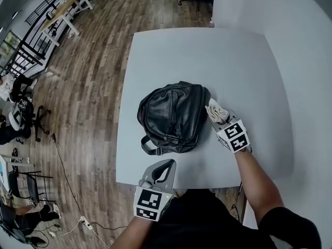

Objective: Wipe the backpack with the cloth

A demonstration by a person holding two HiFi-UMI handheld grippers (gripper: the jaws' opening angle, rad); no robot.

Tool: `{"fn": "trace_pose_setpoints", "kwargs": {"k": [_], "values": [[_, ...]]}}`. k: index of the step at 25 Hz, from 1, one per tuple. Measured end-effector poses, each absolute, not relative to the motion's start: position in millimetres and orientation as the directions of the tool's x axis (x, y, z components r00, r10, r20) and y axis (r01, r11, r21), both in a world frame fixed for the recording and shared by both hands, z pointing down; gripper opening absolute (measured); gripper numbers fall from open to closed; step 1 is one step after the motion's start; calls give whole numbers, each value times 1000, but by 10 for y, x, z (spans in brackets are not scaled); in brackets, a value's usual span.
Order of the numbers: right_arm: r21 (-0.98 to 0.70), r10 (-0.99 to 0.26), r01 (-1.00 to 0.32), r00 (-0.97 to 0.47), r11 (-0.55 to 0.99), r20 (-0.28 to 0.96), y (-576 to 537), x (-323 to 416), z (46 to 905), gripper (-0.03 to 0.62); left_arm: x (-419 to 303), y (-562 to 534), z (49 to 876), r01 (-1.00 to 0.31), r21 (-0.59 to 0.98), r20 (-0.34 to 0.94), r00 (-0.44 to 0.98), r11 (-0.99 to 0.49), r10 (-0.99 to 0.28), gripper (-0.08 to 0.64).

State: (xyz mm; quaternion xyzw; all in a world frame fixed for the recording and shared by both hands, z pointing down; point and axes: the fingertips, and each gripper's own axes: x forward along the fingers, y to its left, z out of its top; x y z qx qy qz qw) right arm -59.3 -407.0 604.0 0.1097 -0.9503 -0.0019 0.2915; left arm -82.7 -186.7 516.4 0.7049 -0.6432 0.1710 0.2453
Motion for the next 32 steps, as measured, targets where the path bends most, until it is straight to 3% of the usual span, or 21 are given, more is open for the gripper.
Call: {"fn": "trace_pose_setpoints", "kwargs": {"k": [32], "values": [[2,-219,-267,-783,964,582,-2772,-205,5979,86,-861,-1449,5006,-982,154,514,172,-107,-841,6]]}}
